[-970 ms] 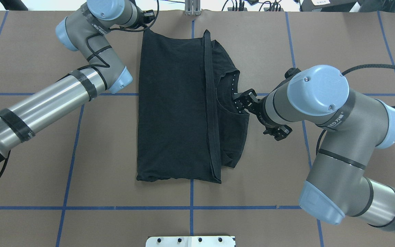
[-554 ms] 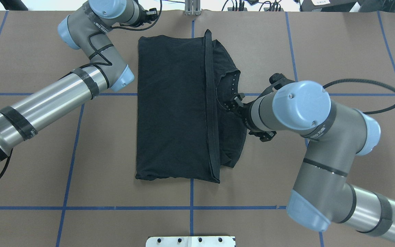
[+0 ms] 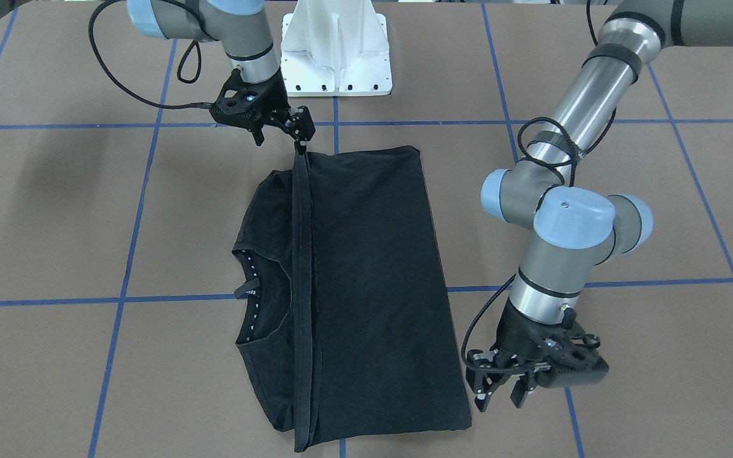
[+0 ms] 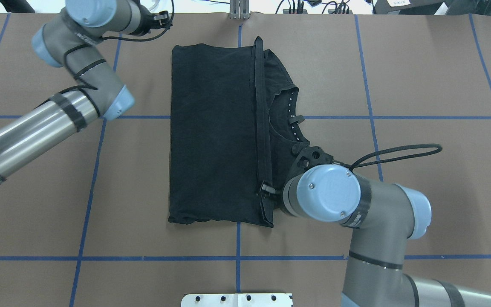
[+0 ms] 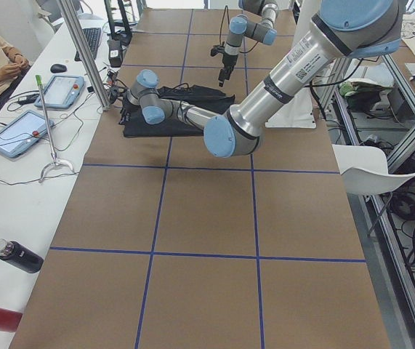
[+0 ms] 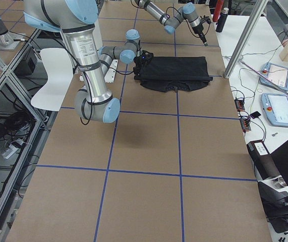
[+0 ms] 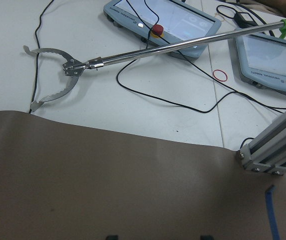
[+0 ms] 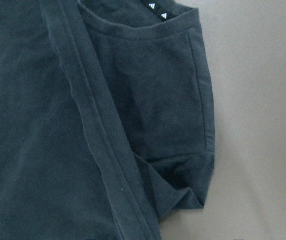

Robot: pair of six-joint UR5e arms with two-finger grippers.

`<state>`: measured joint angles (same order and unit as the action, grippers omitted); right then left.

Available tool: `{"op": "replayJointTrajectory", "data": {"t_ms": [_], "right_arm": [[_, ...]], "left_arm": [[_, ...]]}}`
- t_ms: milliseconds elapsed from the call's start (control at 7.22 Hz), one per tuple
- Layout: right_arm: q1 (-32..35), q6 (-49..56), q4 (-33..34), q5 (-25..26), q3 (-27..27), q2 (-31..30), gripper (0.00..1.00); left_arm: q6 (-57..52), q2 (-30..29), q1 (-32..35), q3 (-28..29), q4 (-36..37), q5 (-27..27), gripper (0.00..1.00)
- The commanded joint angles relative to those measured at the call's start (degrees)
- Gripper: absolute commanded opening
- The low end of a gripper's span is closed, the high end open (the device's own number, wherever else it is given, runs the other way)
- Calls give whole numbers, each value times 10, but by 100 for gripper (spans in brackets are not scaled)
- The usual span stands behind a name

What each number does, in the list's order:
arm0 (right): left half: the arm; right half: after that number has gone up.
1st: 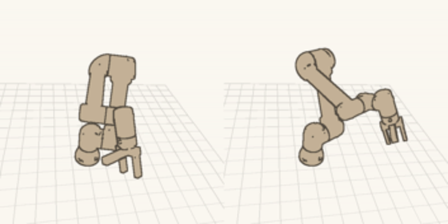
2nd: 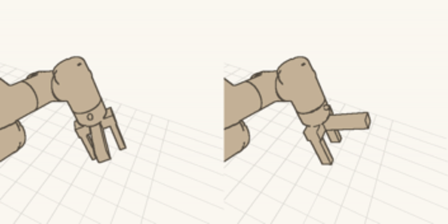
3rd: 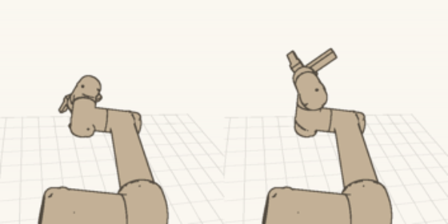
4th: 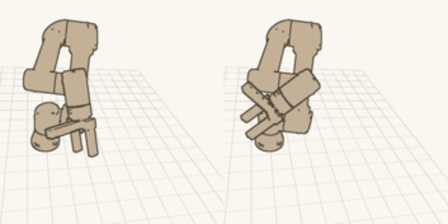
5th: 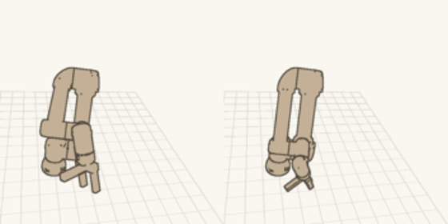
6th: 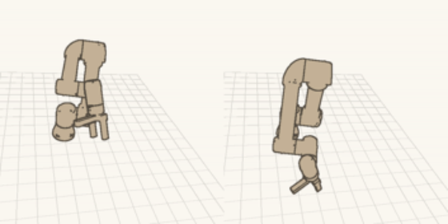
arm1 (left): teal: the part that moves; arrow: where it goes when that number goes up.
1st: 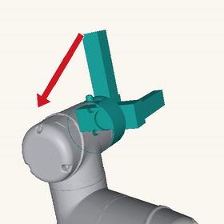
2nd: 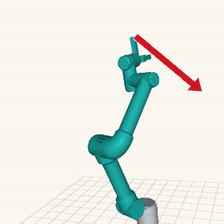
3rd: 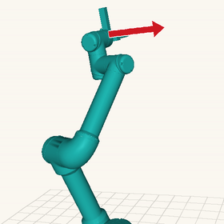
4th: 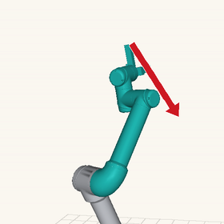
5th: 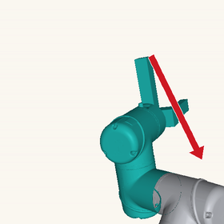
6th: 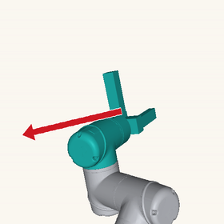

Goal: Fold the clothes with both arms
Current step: 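Move the right gripper along the fold toward the hem nearest the robot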

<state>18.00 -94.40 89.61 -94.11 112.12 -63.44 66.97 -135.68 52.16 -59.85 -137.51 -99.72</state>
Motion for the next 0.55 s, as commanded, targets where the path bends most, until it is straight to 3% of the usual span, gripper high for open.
{"op": "replayJointTrajectory", "data": {"t_ms": [0,139,416], "right_arm": [[-44,165,22,38,-17,14,50],[-47,269,33,44,-47,46,37],[-47,389,49,45,-63,68,37]], "left_arm": [[0,70,3,-82,3,-16,65],[0,72,3,-82,3,-16,65],[0,78,2,-82,3,-16,65]]}}
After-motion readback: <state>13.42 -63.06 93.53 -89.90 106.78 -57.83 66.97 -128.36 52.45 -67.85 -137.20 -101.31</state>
